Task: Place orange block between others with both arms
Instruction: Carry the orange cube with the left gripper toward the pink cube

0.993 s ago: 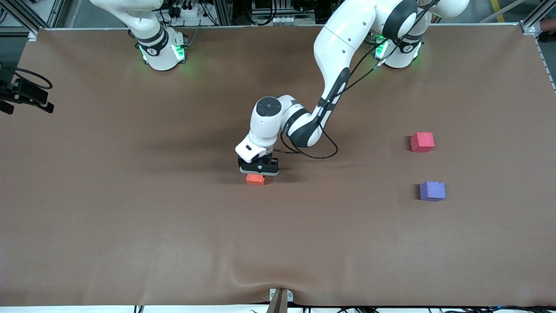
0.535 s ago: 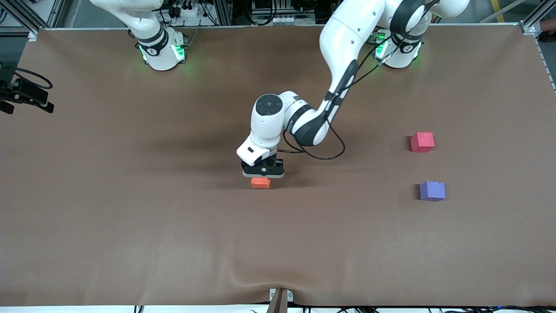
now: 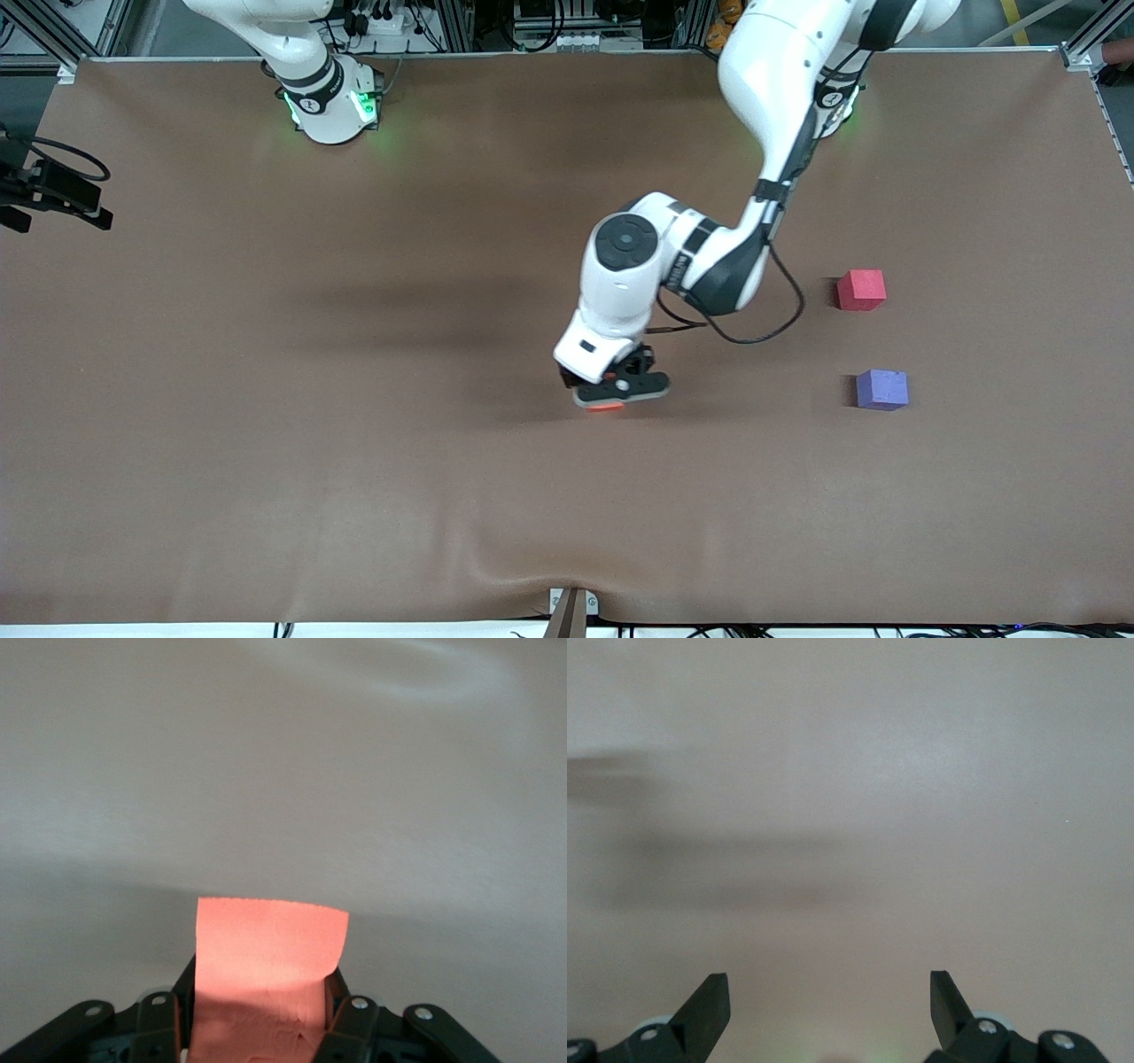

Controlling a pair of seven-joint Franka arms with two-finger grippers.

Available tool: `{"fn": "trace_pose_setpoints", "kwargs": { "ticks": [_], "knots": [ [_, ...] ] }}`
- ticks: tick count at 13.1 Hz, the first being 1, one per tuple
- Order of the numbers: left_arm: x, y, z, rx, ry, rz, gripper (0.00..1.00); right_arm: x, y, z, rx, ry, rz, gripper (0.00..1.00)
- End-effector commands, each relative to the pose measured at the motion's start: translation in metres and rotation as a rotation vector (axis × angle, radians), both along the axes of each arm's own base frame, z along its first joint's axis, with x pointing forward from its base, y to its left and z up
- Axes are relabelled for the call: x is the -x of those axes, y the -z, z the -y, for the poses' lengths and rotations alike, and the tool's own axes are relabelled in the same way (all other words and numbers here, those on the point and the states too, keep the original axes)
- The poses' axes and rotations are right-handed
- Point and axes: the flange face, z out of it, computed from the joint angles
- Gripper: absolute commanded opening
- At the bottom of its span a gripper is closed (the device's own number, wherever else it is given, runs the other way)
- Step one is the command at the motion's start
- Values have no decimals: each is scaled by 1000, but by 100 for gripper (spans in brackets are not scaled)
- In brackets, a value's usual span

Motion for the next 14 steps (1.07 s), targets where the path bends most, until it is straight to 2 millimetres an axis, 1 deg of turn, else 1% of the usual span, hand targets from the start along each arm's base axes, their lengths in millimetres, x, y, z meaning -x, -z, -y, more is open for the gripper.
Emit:
{"fn": "trace_pose_setpoints", "kwargs": {
  "ticks": [1, 2, 4, 7, 8, 9, 10, 11, 12, 14],
  "knots": [
    [-3, -11, -44, -26, 19, -29, 15, 4, -4, -3, 8, -10, -7, 100],
    [-7, -14, -62, -31, 15, -35, 15, 4, -3, -2, 9, -10, -11, 100],
    [-13, -14, -98, -47, 12, -57, 13, 3, -3, -1, 11, -8, -9, 100],
    [-23, -19, -148, -64, 29, -72, 13, 4, -3, 2, 13, -2, -11, 100],
    [-24, -18, -163, -65, 13, -83, 13, 4, -3, 1, 13, -3, -11, 100],
    [-24, -11, -177, -73, 2, -98, 13, 4, -3, 1, 13, -5, -8, 100],
    [-24, -9, -193, -75, -9, -107, 13, 4, -3, 1, 13, -5, -9, 100],
    [-26, -6, -213, -78, -28, -118, 14, 4, -3, 1, 13, -5, -11, 100],
    [-24, -5, -223, -82, -28, -126, 14, 4, -3, 0, 13, -6, -9, 100],
    [-24, 3, -261, -87, -62, -147, 14, 3, -1, 0, 12, -6, -14, 100]
  ]
}}
